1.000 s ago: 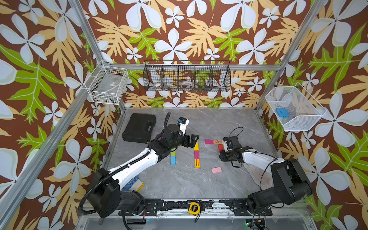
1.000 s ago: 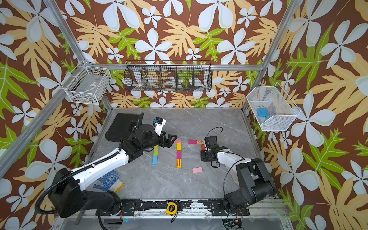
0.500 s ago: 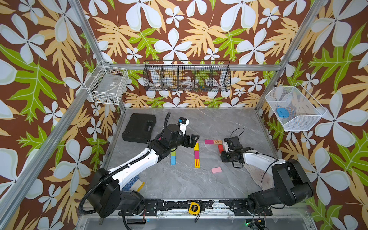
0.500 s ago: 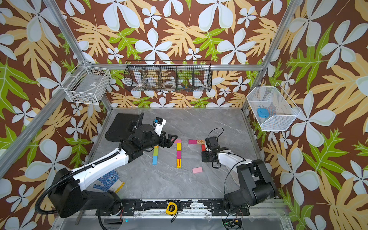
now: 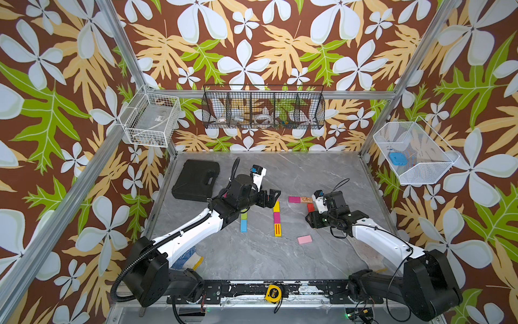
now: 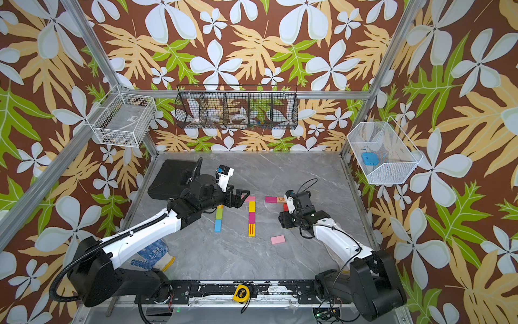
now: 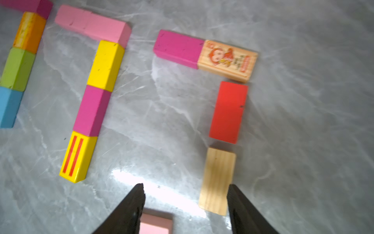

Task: Assemble the number 7 with building blocks
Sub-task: Assemble the building block at the center of the board, then adjust the building block at the center of the board.

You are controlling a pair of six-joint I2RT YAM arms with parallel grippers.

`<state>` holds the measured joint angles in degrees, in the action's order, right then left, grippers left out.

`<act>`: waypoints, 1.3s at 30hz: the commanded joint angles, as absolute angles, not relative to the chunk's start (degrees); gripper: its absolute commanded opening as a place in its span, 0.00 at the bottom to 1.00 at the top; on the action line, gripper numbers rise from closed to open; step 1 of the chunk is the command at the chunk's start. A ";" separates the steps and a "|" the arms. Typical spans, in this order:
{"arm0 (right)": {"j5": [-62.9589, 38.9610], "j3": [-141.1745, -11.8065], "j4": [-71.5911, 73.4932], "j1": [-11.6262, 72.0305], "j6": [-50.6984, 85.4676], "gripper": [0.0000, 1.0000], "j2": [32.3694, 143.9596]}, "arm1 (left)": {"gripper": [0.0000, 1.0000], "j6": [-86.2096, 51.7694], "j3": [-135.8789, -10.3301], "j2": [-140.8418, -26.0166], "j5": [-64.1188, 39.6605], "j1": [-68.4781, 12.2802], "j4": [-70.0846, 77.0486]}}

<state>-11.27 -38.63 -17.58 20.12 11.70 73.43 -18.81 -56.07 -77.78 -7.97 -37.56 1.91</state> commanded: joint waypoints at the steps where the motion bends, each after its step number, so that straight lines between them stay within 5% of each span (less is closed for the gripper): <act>1: -14.51 -39.52 -18.37 22.79 11.41 0.68 76.72 | 0.97 -18.58 -56.09 -77.17 -8.18 -37.44 3.35; 13: -17.19 -37.29 -19.80 27.06 14.91 0.76 80.51 | 0.97 -18.50 -56.13 -76.98 -7.82 -37.44 3.34; 30: -7.45 -37.60 -30.02 38.82 27.98 0.71 77.82 | 0.97 -18.28 -55.56 -75.39 -7.65 -37.44 3.75; 39: -1.17 -39.79 -29.00 42.40 29.64 0.42 80.75 | 0.97 -18.24 -54.68 -74.15 -7.61 -37.44 4.34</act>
